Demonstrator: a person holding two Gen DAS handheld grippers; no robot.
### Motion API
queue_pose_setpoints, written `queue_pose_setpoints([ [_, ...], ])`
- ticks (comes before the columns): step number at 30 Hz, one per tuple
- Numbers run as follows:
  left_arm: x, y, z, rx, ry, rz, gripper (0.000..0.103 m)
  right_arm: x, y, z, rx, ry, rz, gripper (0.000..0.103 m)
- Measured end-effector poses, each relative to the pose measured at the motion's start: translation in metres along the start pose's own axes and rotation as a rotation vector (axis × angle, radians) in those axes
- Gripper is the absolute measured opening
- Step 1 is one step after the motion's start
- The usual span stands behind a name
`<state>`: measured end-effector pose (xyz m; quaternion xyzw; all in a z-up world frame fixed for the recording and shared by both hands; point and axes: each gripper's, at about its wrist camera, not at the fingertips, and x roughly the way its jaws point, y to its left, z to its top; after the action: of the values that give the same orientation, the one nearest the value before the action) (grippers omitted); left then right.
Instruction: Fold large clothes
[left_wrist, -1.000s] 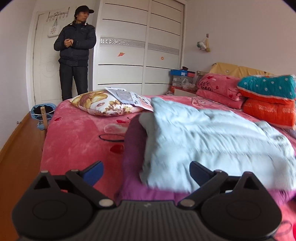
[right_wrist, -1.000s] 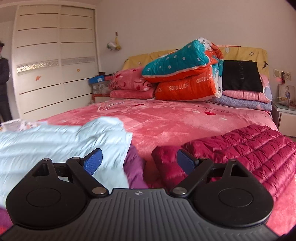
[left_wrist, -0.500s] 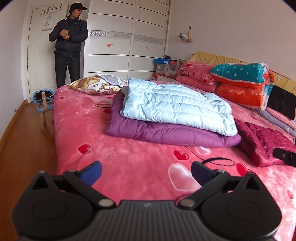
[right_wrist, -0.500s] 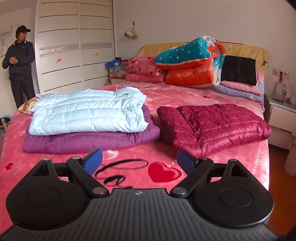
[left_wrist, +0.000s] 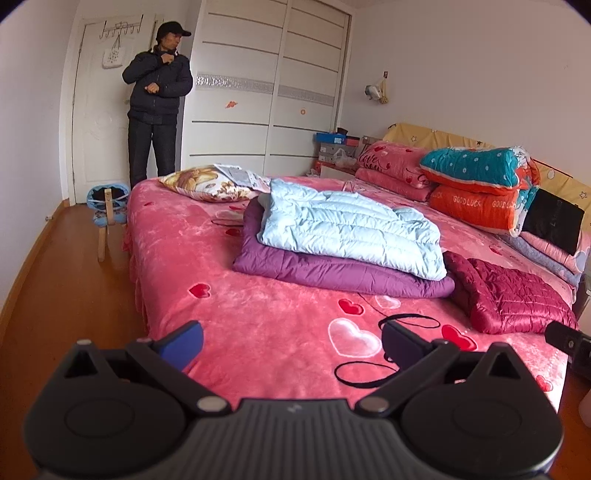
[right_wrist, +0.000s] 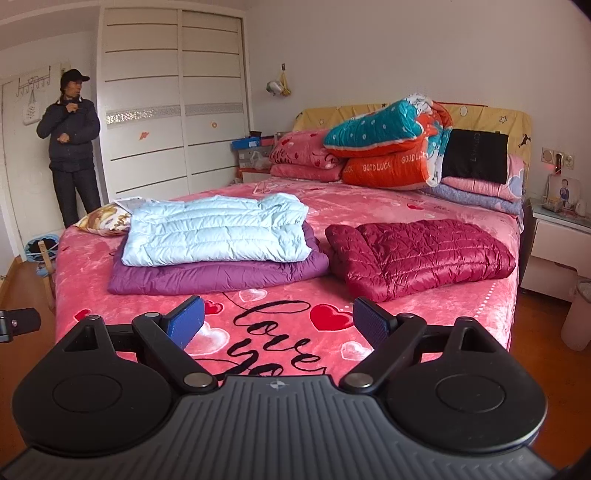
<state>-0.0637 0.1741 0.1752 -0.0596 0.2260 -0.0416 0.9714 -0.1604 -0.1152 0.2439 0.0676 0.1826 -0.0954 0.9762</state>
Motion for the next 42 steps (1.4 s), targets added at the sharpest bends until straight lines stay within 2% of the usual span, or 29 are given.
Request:
queue_pose_setpoints([
  [6, -0.014, -0.007, -0.003, 0.022, -0.004, 0.001, 0.102, -0.028, 0.002, 0.007, 0.008, -0.034, -0.001, 0.103],
  [9, -0.019, -0.008, -0.005, 0.024, -0.005, -0.003, 0.102, -0.029, 0.001, 0.008, 0.013, -0.026, 0.001, 0.103],
  [27, -0.025, -0.013, -0.017, 0.050, 0.010, 0.008, 0.102, -0.013, 0.003, 0.001, -0.010, -0.034, -0.016, 0.103],
  [42, -0.023, -0.012, -0.023, 0.055, 0.024, 0.017, 0.102, 0.002, 0.004, -0.005, 0.000, -0.001, 0.007, 0.103],
])
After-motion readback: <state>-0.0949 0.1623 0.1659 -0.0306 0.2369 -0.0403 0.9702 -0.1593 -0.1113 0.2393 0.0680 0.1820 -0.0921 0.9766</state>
